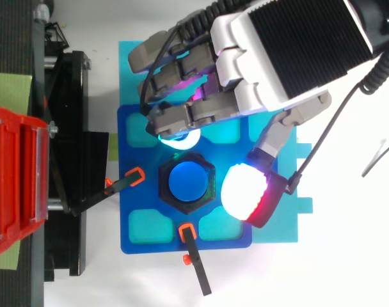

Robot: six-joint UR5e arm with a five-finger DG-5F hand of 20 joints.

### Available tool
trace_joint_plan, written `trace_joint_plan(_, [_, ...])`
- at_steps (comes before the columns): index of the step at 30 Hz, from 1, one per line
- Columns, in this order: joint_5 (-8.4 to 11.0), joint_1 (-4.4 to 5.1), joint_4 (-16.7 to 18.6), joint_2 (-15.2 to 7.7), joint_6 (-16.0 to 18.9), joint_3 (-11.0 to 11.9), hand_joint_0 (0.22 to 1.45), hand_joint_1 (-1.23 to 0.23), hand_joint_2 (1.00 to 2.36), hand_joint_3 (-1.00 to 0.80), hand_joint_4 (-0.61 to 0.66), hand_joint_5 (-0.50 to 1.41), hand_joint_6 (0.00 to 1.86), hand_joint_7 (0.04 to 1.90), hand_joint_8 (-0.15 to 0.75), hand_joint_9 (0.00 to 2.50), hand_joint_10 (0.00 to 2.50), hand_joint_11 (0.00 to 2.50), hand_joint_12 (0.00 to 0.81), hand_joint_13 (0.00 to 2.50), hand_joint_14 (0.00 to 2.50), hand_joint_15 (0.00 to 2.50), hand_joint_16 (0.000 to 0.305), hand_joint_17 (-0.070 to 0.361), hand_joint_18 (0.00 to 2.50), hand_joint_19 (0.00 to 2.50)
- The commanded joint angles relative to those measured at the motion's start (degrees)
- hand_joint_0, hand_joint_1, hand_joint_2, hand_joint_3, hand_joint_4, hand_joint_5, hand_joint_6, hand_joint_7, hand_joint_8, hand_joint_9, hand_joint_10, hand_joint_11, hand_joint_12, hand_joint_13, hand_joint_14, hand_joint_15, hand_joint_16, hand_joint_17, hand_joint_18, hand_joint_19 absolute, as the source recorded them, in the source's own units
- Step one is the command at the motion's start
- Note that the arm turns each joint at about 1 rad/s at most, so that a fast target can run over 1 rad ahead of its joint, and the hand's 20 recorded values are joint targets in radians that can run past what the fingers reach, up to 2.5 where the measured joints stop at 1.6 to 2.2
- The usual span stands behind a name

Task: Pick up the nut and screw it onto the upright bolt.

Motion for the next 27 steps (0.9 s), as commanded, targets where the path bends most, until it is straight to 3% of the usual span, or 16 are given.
trace_joint_plan(1, [-0.30, -0.24, 0.00, -0.01, 0.00, 0.23, 0.53, -0.11, 1.00, -0.50, 0.15, 0.07, 0.55, 1.33, 0.246, 1.39, 0.00, 0.00, 0.206, 0.85, 0.00, 0.00, 0.023, 0.053, 0.58, 0.14])
trace_joint_plan(4, [-0.56, -0.33, -0.26, -0.01, 0.00, 0.85, 0.53, -0.10, 1.00, -0.50, 0.17, 0.05, 0.50, 1.36, 0.263, 1.34, 0.00, 0.00, 0.219, 0.82, 0.00, 0.00, 0.025, 0.057, 0.55, 0.13])
trace_joint_plan(14, [-0.83, -0.42, -2.37, -0.01, -0.09, 3.92, 0.51, -0.07, 1.00, -0.50, 0.27, -0.04, 0.50, 0.94, 0.245, 1.12, 0.00, 0.00, 0.249, 0.69, 0.00, 0.00, 0.030, 0.067, 0.44, 0.10])
trace_joint_plan(23, [-0.56, 0.29, -1.41, -0.01, -0.18, 3.75, 0.50, -0.05, 1.00, -0.50, 0.24, -0.07, 0.50, 0.77, 0.234, 0.99, 0.00, 0.00, 0.271, 0.56, 0.00, 0.00, 0.033, 0.073, 0.31, 0.05])
trace_joint_plan(27, [1.02, 1.08, -0.26, -0.01, -0.18, 2.34, 0.50, -0.04, 1.00, -0.50, 0.24, -0.07, 0.50, 0.75, 0.227, 0.93, 0.00, 0.00, 0.279, 0.50, 0.00, 0.00, 0.033, 0.073, 0.25, 0.02])
